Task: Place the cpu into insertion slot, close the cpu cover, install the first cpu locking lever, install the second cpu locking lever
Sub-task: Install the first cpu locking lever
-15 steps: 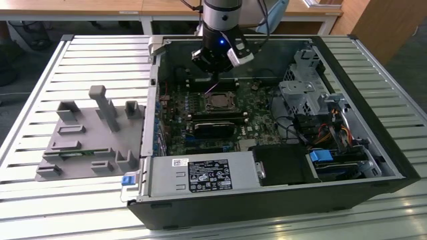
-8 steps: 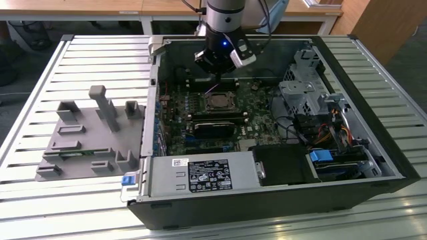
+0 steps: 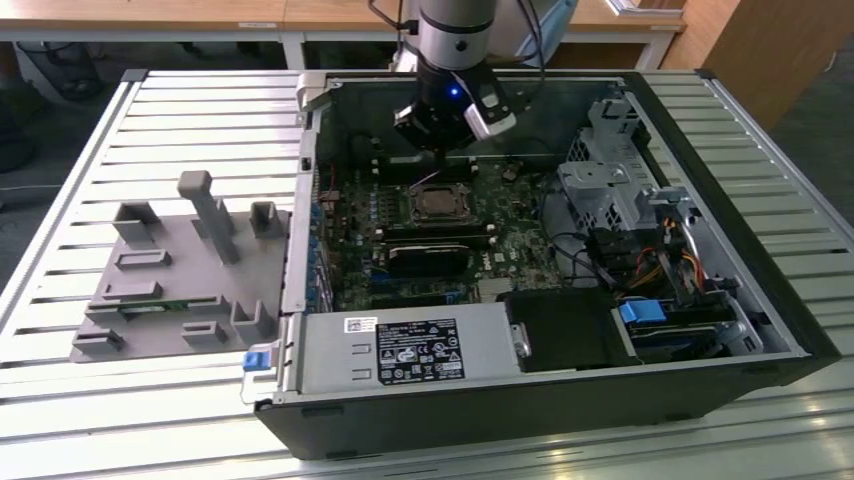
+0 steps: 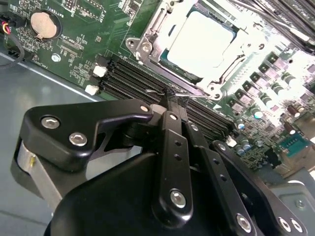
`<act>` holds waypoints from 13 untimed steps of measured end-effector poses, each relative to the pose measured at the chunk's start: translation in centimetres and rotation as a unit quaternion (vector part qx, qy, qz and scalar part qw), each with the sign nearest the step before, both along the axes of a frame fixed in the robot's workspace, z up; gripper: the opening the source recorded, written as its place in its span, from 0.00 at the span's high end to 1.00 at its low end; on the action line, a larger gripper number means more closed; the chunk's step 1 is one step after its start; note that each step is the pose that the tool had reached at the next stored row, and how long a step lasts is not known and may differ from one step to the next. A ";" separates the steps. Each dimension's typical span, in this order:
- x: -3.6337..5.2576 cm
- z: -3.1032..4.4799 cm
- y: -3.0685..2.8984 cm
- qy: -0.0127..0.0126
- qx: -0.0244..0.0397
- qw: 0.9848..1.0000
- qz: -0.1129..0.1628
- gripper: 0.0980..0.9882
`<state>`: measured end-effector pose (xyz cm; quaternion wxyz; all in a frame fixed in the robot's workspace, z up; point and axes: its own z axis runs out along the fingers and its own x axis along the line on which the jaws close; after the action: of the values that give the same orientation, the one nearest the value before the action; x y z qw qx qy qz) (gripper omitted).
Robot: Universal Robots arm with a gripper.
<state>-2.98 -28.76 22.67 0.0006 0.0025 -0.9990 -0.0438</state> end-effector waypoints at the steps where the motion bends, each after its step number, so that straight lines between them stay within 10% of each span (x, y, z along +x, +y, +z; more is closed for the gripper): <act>1: 0.07 -0.12 0.01 0.000 0.000 1.000 0.000 0.99; 13: 1.01 -1.19 0.18 0.000 0.000 1.000 0.000 0.99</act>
<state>-1.96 -28.58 21.47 0.0006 0.0025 -0.9990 -0.0438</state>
